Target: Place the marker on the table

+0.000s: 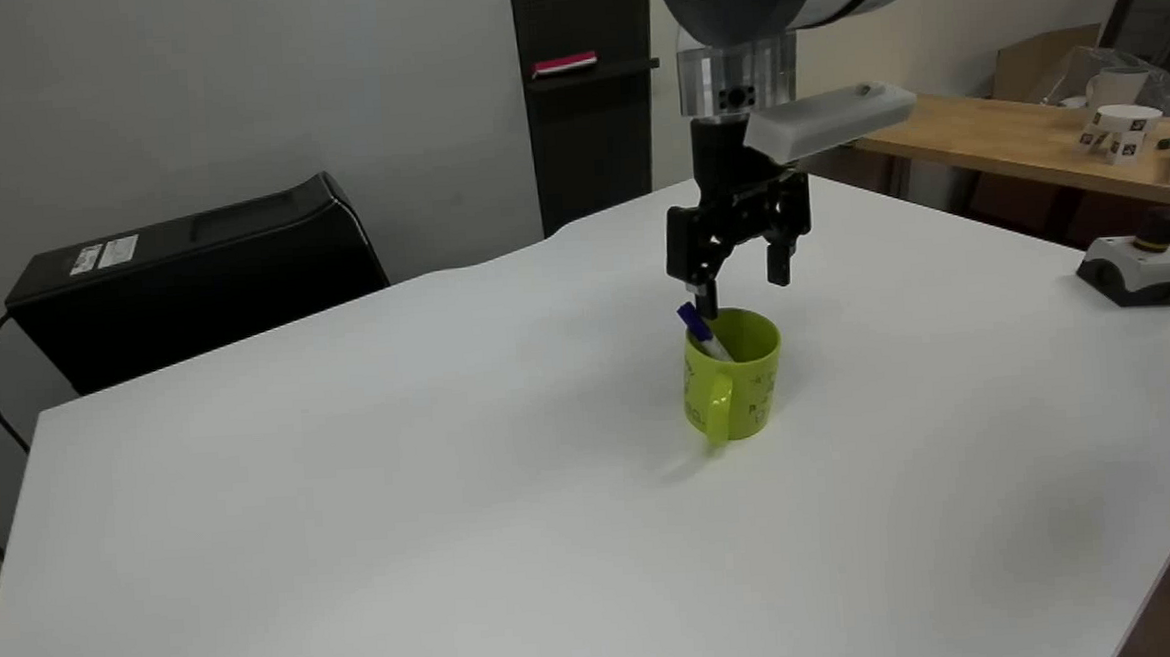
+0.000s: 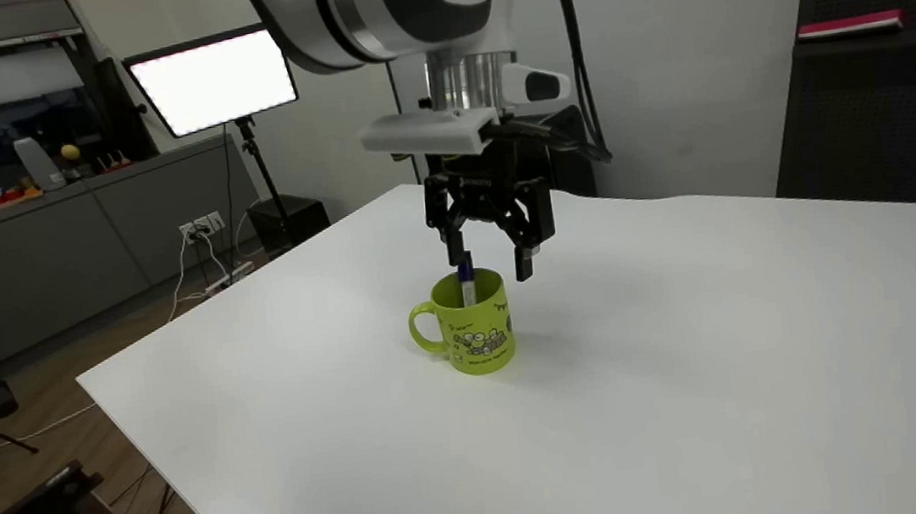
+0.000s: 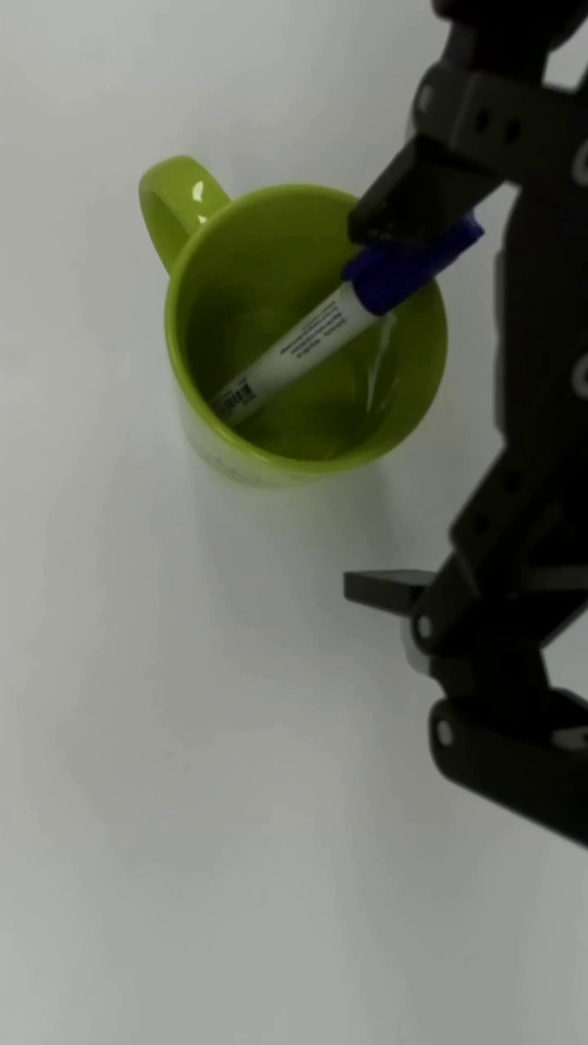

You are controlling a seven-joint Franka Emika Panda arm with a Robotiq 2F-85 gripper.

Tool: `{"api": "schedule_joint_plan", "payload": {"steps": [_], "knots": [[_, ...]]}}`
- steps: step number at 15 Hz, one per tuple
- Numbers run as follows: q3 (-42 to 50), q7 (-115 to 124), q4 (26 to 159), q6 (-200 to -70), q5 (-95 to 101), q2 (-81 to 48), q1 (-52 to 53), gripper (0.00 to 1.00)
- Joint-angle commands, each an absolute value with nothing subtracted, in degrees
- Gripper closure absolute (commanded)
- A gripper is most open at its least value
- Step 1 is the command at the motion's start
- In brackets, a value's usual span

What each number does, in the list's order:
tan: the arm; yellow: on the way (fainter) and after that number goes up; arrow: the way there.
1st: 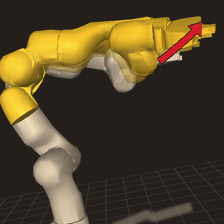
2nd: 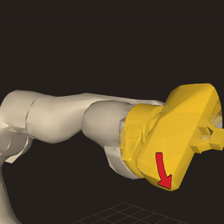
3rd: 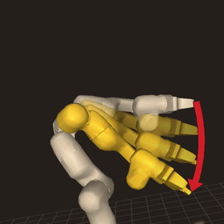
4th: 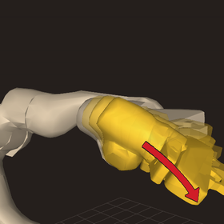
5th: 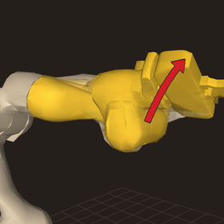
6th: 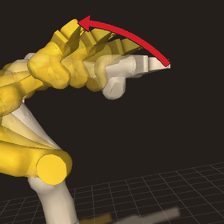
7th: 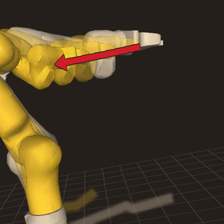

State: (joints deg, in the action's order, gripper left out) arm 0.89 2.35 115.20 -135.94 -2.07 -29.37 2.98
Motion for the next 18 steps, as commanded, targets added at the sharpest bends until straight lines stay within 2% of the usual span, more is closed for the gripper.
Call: {"api": "schedule_joint_plan", "payload": {"steps": [1,6,18], "knots": [[1.13,5.83,110.79,-130.60,-0.98,-30.16,3.67,0.00],[0.95,6.46,108.06,-126.17,-1.47,-30.78,3.46,0.00],[0.60,9.06,106.43,-126.42,-1.17,-32.85,5.35,0.00]]}}
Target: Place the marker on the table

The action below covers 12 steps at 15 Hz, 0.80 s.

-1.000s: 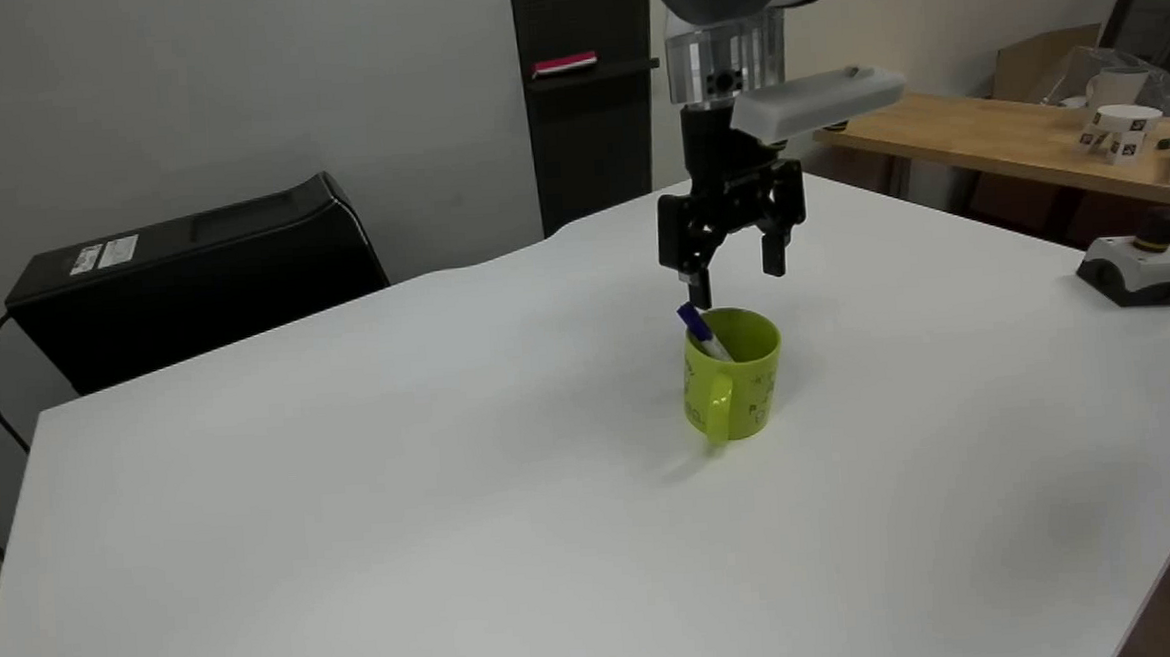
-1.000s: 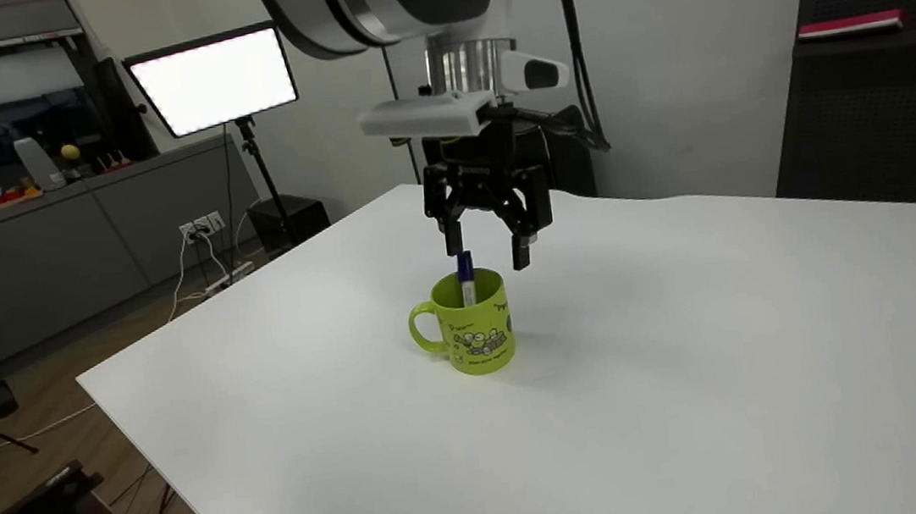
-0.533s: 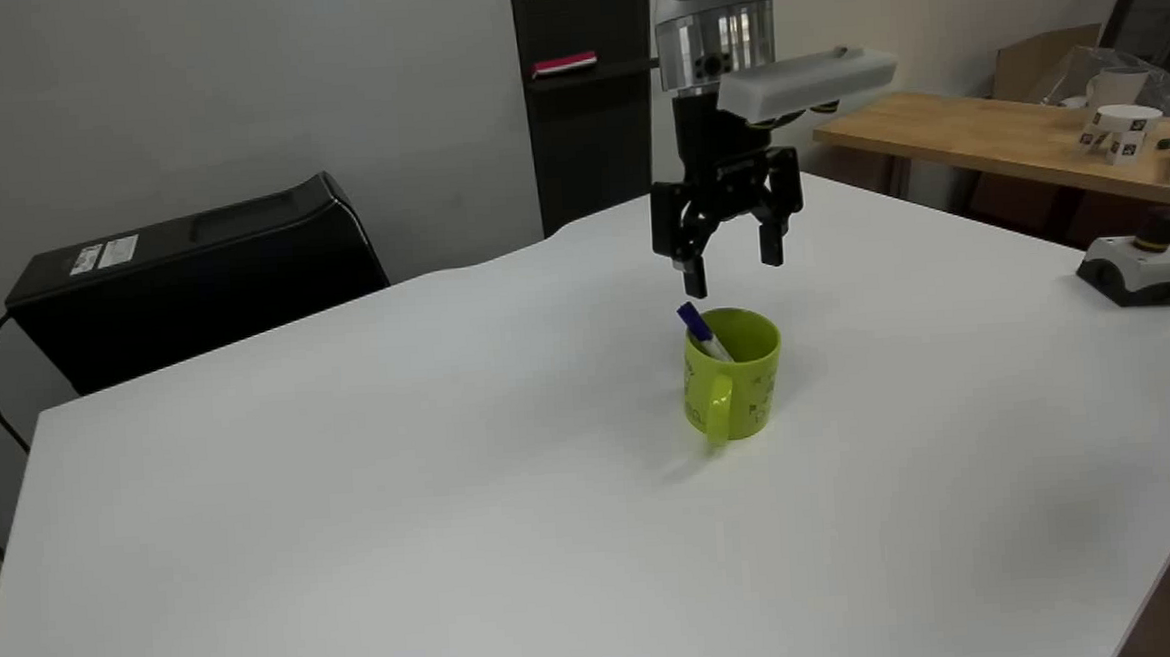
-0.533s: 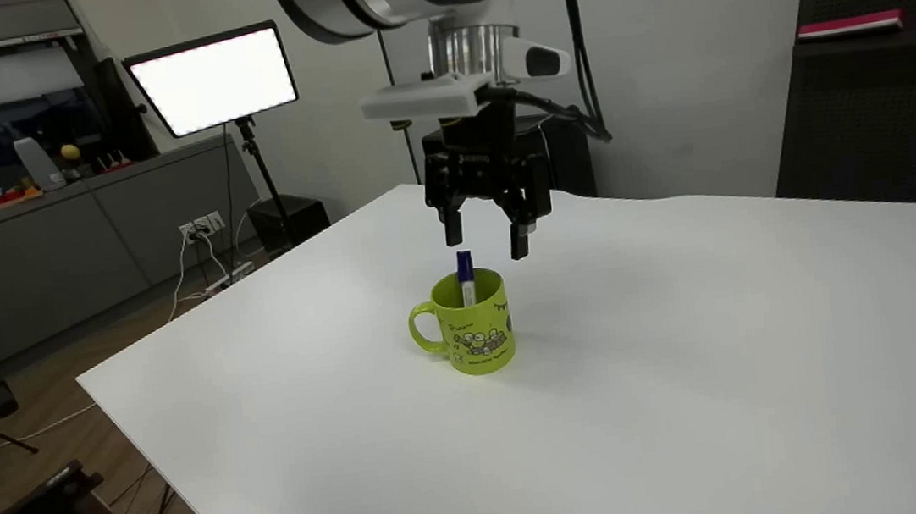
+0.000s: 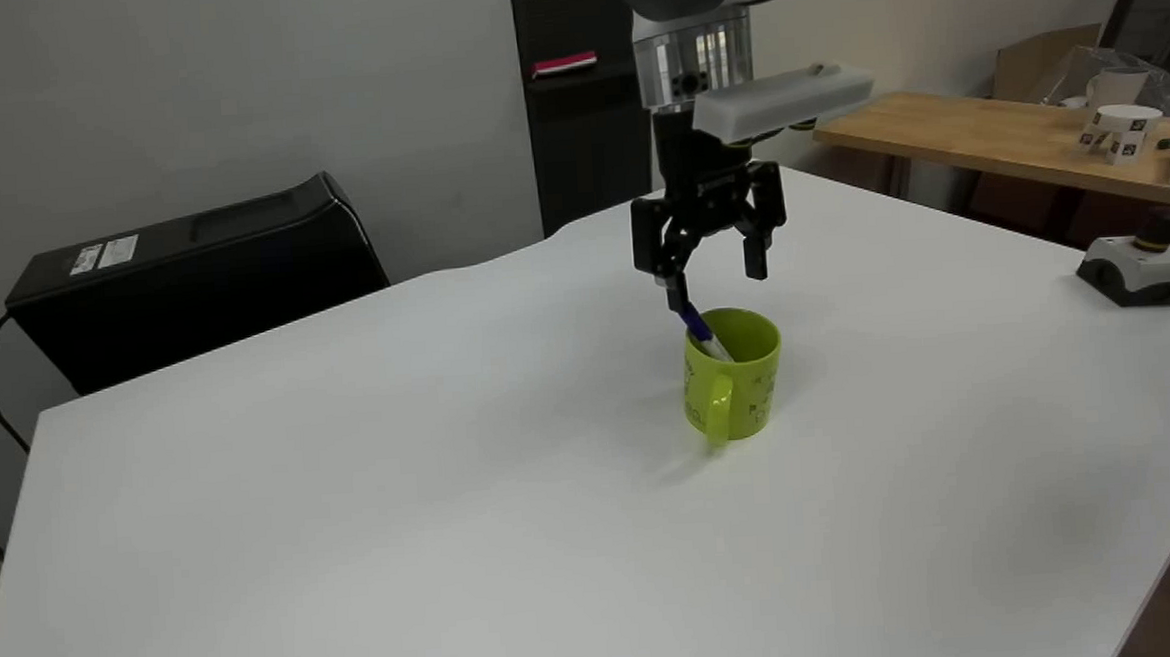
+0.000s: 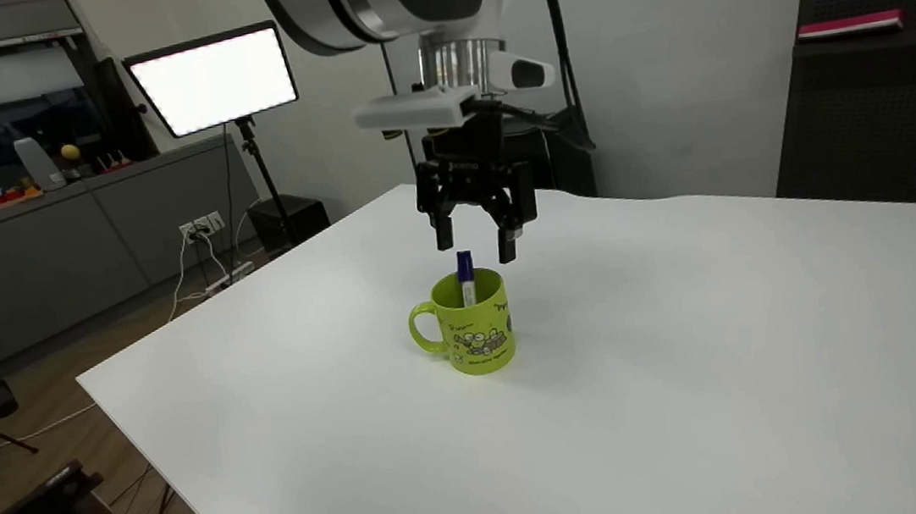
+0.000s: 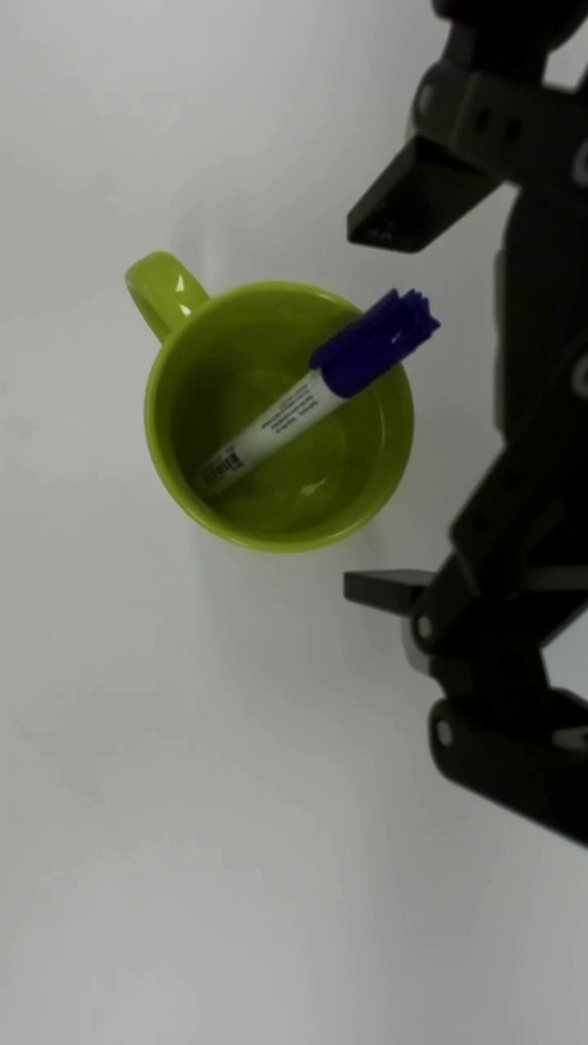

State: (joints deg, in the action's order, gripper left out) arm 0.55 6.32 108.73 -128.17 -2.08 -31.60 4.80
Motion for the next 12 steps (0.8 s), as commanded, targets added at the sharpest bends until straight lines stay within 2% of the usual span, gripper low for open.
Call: {"api": "schedule_joint_plan", "payload": {"steps": [1,2,3,5,8,12], "knots": [[0.61,9.14,106.39,-126.38,-1.16,-32.99,5.44,0.00],[0.61,9.13,106.36,-126.44,-1.21,-33.12,5.46,0.05],[0.64,9.09,106.23,-126.26,-1.16,-33.33,5.49,0.27],[0.72,9.11,106.18,-126.26,-1.08,-33.55,5.52,0.31],[0.87,9.15,106.01,-126.11,-0.93,-33.84,5.53,0.54],[1.06,9.29,106.14,-125.77,-0.66,-33.77,5.60,0.81]]}}
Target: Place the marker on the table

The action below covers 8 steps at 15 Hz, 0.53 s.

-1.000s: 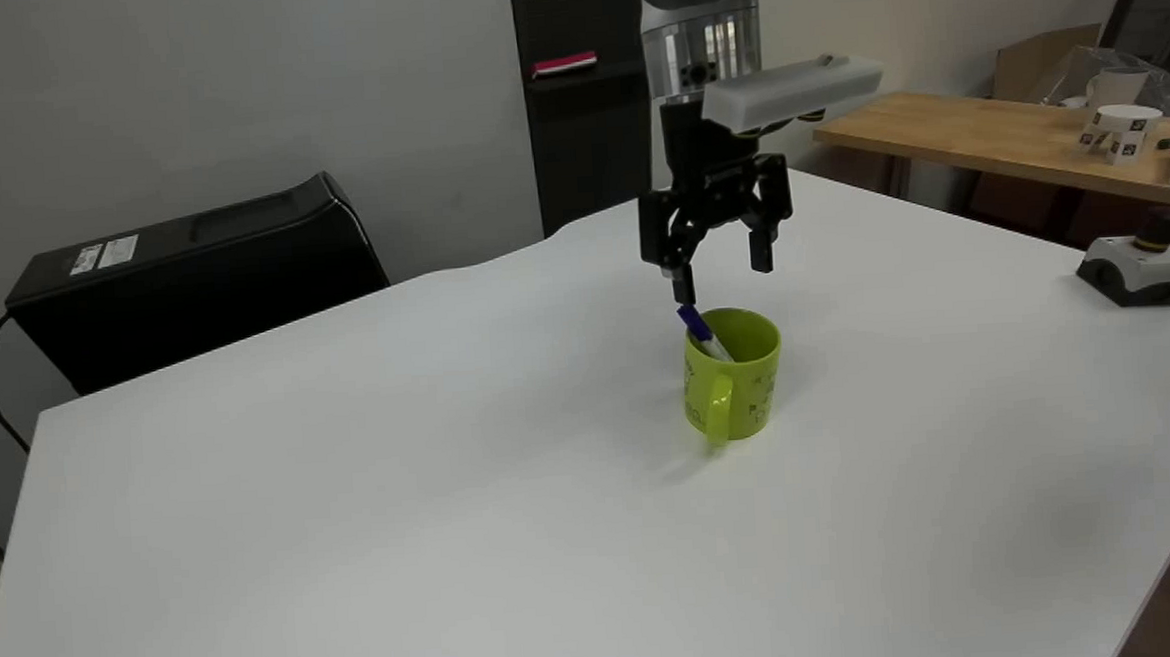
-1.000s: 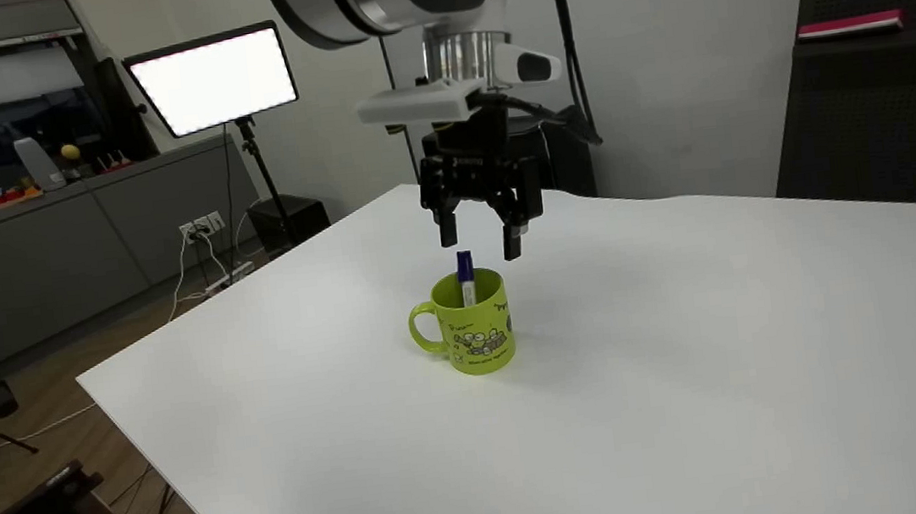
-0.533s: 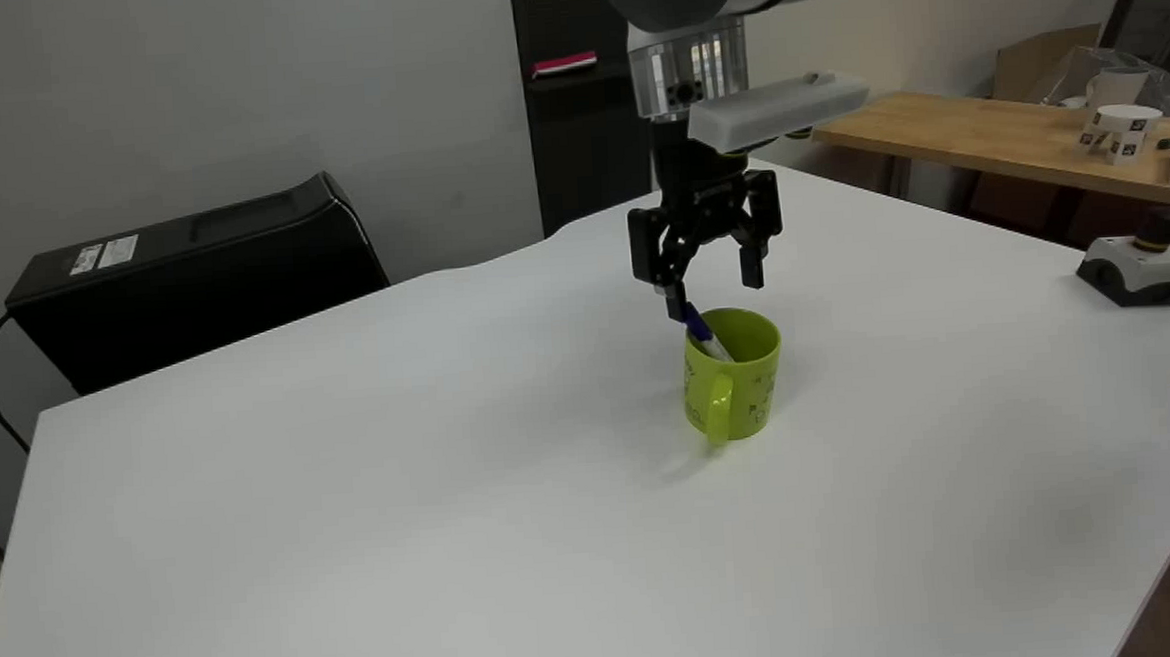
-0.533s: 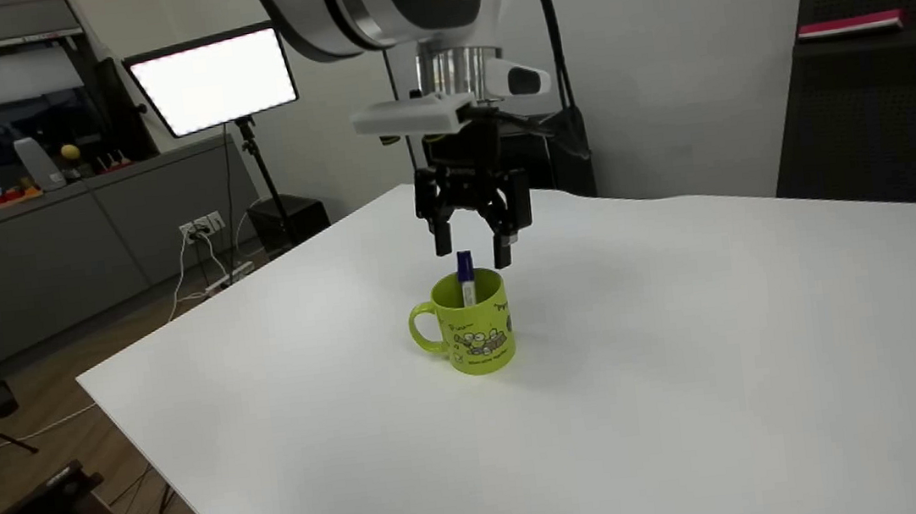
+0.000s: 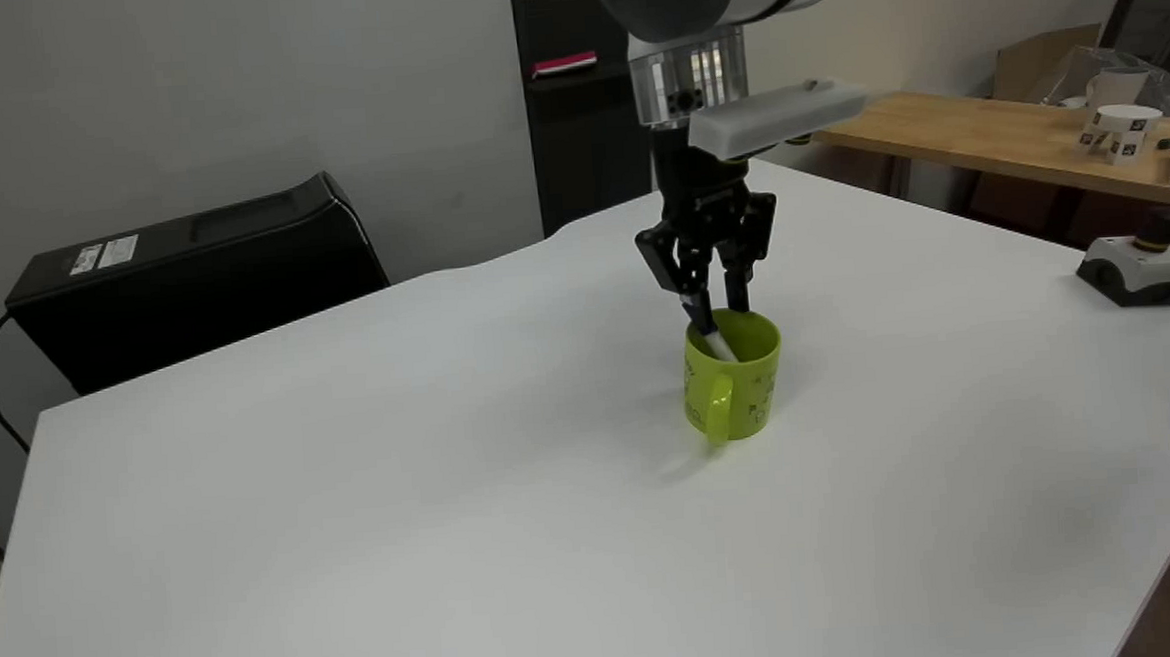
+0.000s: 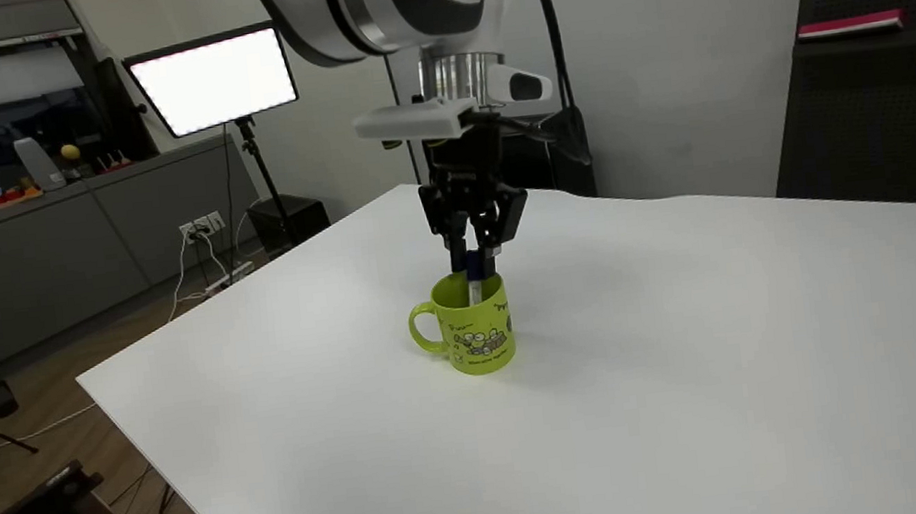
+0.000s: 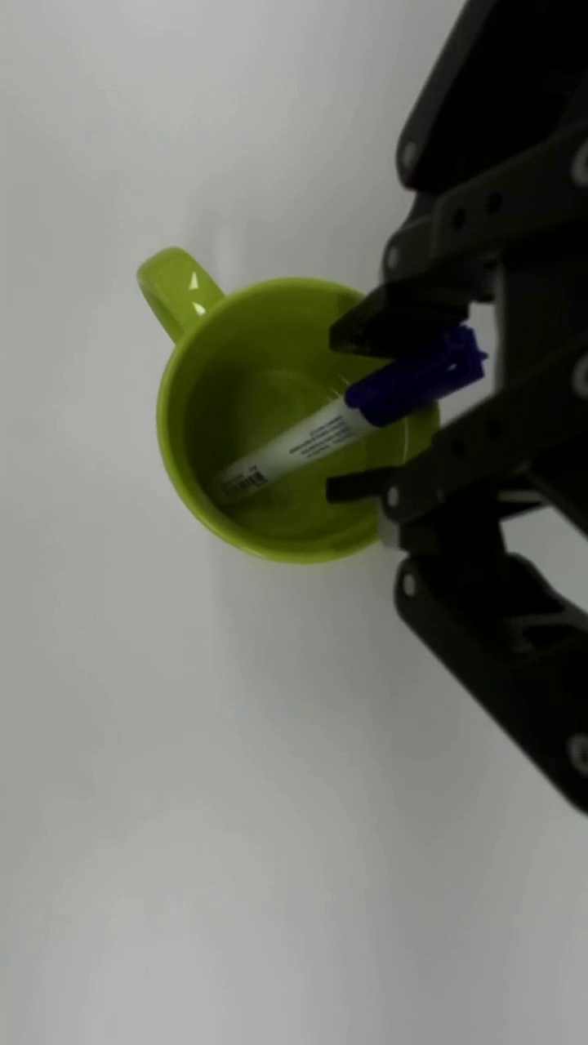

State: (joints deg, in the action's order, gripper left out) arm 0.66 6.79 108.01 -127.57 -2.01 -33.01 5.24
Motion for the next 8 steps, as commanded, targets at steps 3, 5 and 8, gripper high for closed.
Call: {"api": "schedule_joint_plan", "payload": {"steps": [3,5,8], "knots": [[1.14,9.32,106.25,-125.58,-0.57,-33.67,5.56,0.99],[1.21,9.39,106.34,-125.55,-0.46,-33.58,5.55,1.00],[1.33,9.55,106.35,-125.38,-0.27,-33.54,5.48,1.00]]}}
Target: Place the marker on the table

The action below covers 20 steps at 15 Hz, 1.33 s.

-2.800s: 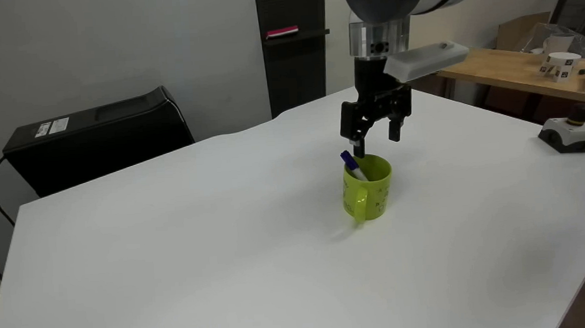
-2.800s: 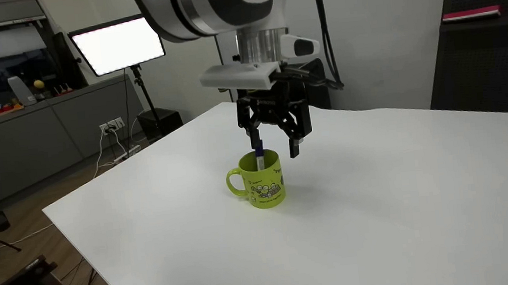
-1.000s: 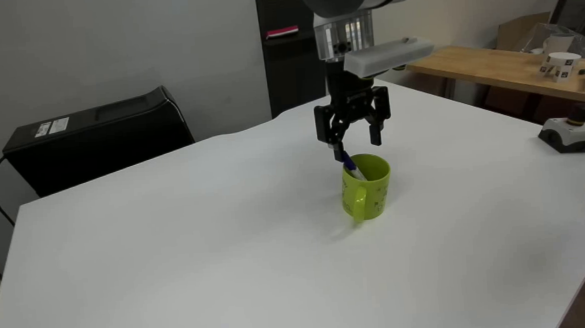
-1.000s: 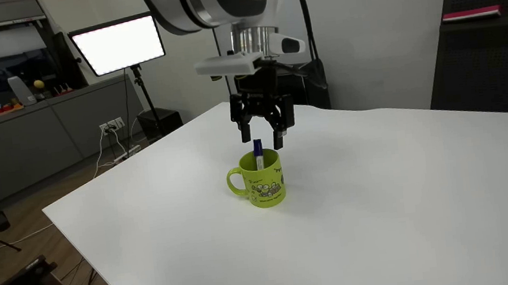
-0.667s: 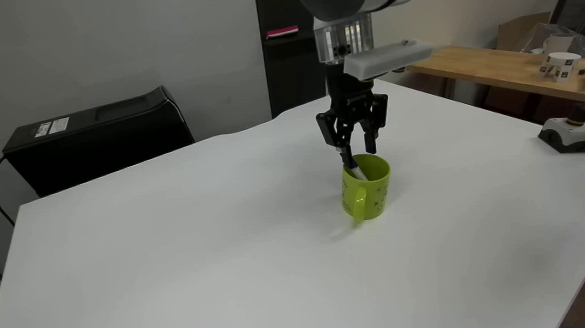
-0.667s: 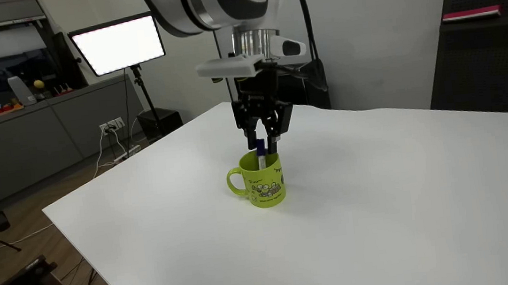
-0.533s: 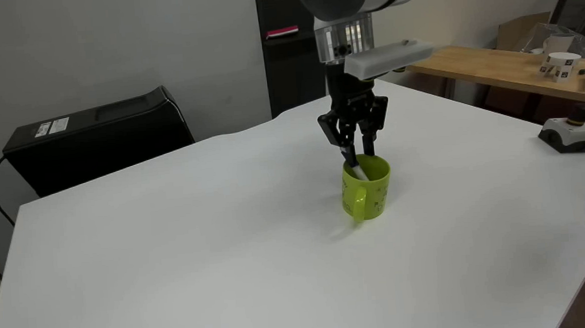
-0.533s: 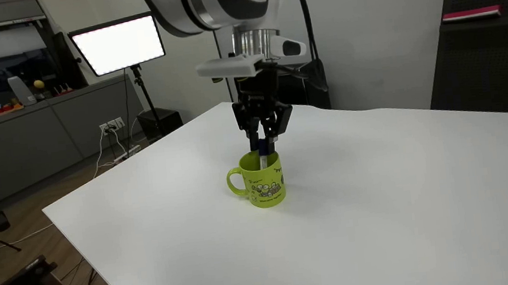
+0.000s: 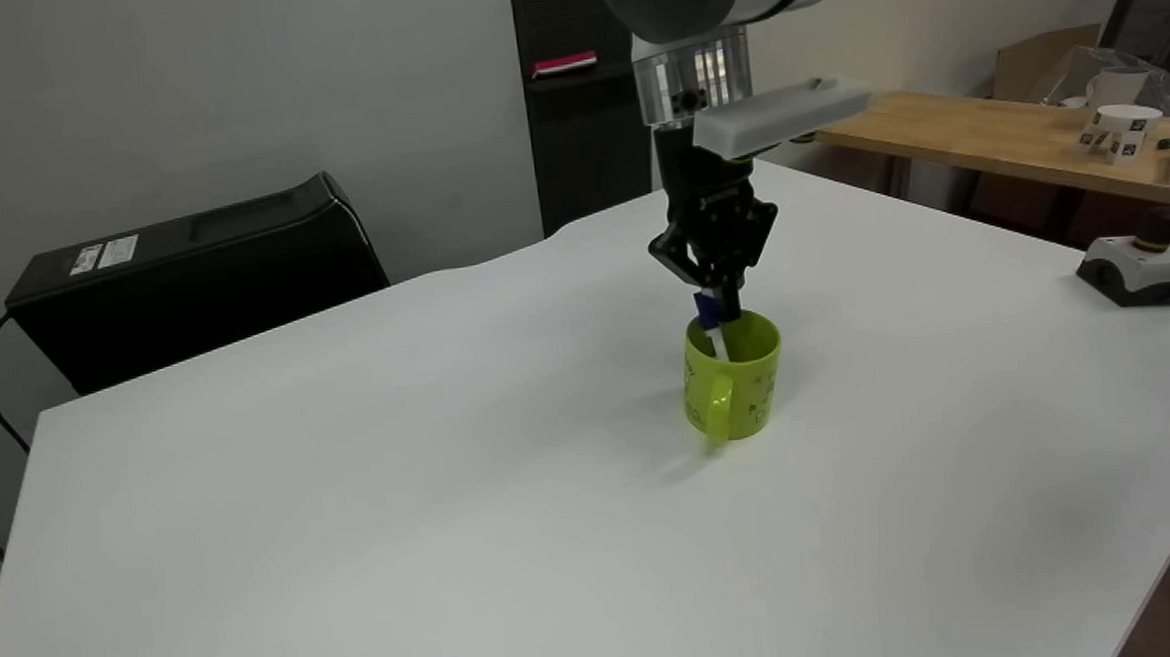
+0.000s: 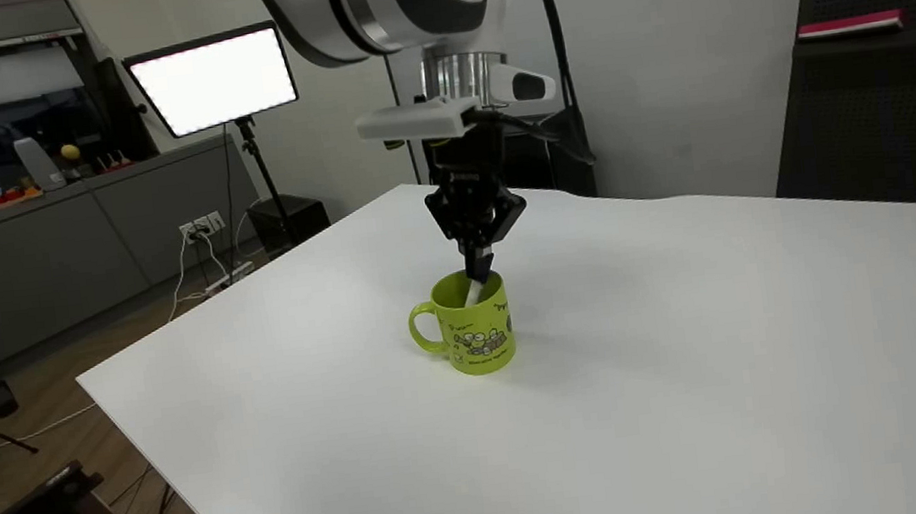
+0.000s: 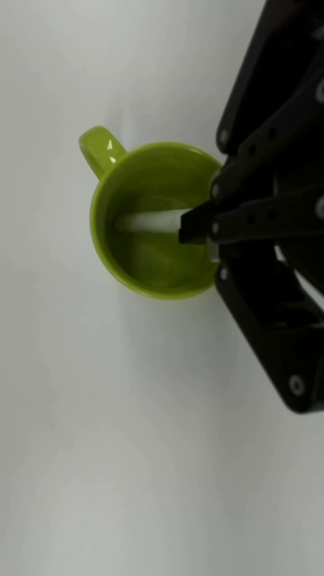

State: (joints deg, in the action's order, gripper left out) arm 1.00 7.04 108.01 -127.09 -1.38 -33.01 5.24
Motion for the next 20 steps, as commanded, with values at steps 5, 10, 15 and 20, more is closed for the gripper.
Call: {"api": "schedule_joint_plan", "payload": {"steps": [5,10,15,20], "knots": [[1.67,9.96,105.97,-124.79,0.60,-32.38,5.73,1.00],[2.00,10.64,104.33,-124.33,2.21,-31.07,5.91,1.00],[1.82,10.88,103.76,-123.91,2.74,-30.84,5.87,0.61],[1.66,10.90,104.06,-123.60,2.19,-31.04,5.56,0.27]]}}
